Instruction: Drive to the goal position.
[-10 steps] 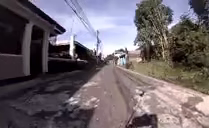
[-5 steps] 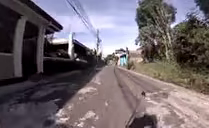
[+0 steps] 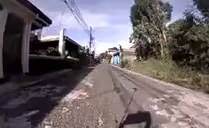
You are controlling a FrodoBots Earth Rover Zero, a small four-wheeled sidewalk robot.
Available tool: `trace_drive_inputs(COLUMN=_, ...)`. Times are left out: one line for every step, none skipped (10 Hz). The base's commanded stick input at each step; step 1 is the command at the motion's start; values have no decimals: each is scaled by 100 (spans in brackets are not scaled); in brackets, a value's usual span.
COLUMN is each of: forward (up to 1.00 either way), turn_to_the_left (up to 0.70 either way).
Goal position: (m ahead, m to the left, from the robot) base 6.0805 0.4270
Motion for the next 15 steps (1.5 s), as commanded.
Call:
trace_drive_inputs(forward=100, turn_to_the_left=0)
trace_drive_inputs(forward=100, turn_to_the_left=0)
trace_drive_inputs(forward=100, turn_to_the_left=0)
trace_drive_inputs(forward=100, turn_to_the_left=0)
trace_drive_inputs(forward=100, turn_to_the_left=0)
trace_drive_inputs(forward=100, turn_to_the_left=0)
trace_drive_inputs(forward=100, turn_to_the_left=0)
trace_drive_inputs(forward=100, turn_to_the_left=0)
trace_drive_inputs(forward=100, turn_to_the_left=0)
trace_drive_inputs(forward=100, turn_to_the_left=0)
trace_drive_inputs(forward=100, turn_to_the_left=0)
trace_drive_inputs(forward=100, turn_to_the_left=0)
trace_drive_inputs(forward=100, turn_to_the_left=0)
trace_drive_inputs(forward=100, turn_to_the_left=0)
trace_drive_inputs(forward=100, turn_to_the_left=0)
